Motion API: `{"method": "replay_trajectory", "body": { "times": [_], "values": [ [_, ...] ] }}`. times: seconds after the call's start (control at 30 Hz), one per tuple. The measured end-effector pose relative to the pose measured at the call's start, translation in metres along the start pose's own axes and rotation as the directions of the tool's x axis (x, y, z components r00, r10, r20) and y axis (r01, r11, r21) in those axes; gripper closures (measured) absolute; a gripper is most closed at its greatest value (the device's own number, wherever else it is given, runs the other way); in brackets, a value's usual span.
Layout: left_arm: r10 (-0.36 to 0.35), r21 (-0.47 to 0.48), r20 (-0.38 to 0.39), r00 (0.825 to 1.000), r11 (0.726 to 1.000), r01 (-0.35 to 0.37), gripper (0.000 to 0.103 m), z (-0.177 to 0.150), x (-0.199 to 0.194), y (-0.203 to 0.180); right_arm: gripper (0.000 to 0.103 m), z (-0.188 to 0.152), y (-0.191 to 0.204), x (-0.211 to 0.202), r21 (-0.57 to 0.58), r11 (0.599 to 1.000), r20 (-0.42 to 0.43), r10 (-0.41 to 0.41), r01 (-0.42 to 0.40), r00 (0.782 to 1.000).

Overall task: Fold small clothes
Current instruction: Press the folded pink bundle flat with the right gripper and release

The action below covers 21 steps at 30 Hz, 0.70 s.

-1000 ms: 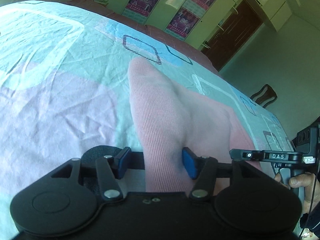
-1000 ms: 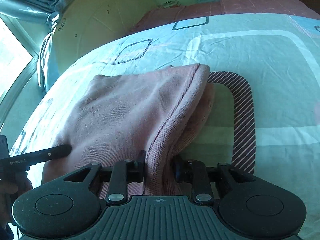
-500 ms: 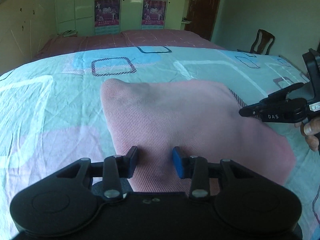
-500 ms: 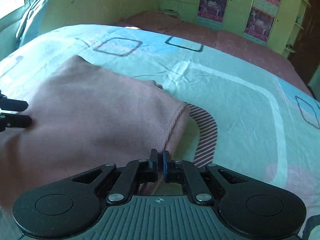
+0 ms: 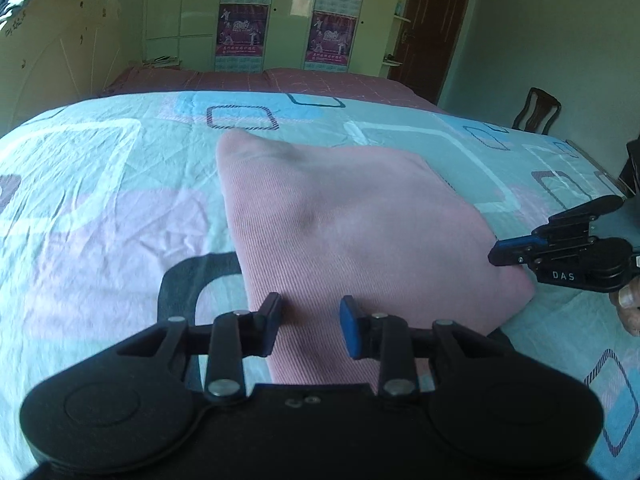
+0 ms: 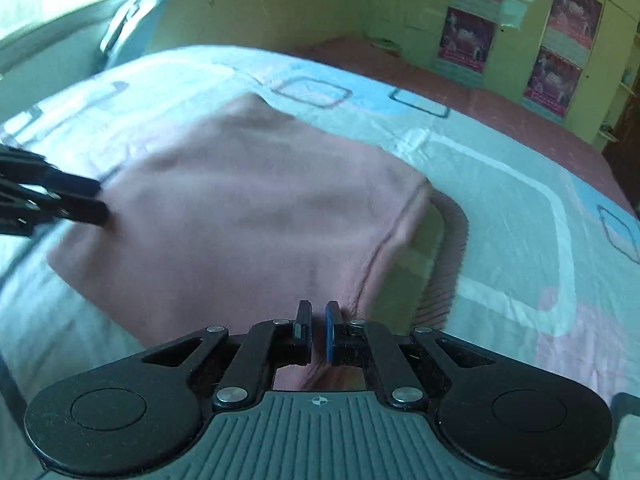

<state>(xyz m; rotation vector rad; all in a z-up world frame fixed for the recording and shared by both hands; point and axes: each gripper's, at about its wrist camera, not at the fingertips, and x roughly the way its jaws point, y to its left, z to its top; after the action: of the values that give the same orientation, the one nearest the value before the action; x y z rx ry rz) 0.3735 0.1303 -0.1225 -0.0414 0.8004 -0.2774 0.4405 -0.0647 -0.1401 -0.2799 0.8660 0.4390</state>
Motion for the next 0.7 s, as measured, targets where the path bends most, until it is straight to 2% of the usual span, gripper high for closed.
{"method": "replay_trajectory", "body": {
  "times": [0.13, 0.33, 0.4, 0.5, 0.6, 0.7],
  "values": [
    [0.047, 0.042, -0.009, 0.999, 0.998, -0.047, 0.073, -0.014, 0.001, -0.009, 0.099, -0.002, -0.001, 0.006, -0.002, 1.000, -0.014, -0.022, 0.022, 1.000],
    [0.084, 0.002, -0.015, 0.996, 0.996, -0.084, 0.073, -0.028, -0.008, -0.013, 0.099, -0.009, -0.001, 0.000, -0.011, 1.000, -0.012, -0.027, 0.027, 1.000],
    [0.098, 0.005, -0.014, 0.995, 0.995, -0.098, 0.073, -0.030, -0.012, -0.016, 0.099, -0.010, 0.001, -0.013, -0.004, 1.000, 0.016, -0.030, 0.030, 0.999],
    [0.116, 0.011, -0.021, 0.993, 0.993, -0.116, 0.073, -0.033, -0.015, -0.019, 0.099, -0.017, 0.005, -0.034, 0.019, 1.000, 0.066, 0.007, -0.009, 0.998],
    [0.133, 0.004, -0.031, 0.991, 0.991, -0.133, 0.073, -0.034, -0.014, -0.021, 0.099, -0.029, 0.010, -0.019, 0.001, 1.000, -0.015, -0.002, 0.002, 1.000],
    [0.151, 0.006, -0.038, 0.988, 0.989, -0.151, 0.073, -0.034, -0.011, -0.024, 0.099, -0.038, -0.002, -0.008, 0.088, 0.996, -0.003, 0.022, -0.022, 1.000]
  ]
}}
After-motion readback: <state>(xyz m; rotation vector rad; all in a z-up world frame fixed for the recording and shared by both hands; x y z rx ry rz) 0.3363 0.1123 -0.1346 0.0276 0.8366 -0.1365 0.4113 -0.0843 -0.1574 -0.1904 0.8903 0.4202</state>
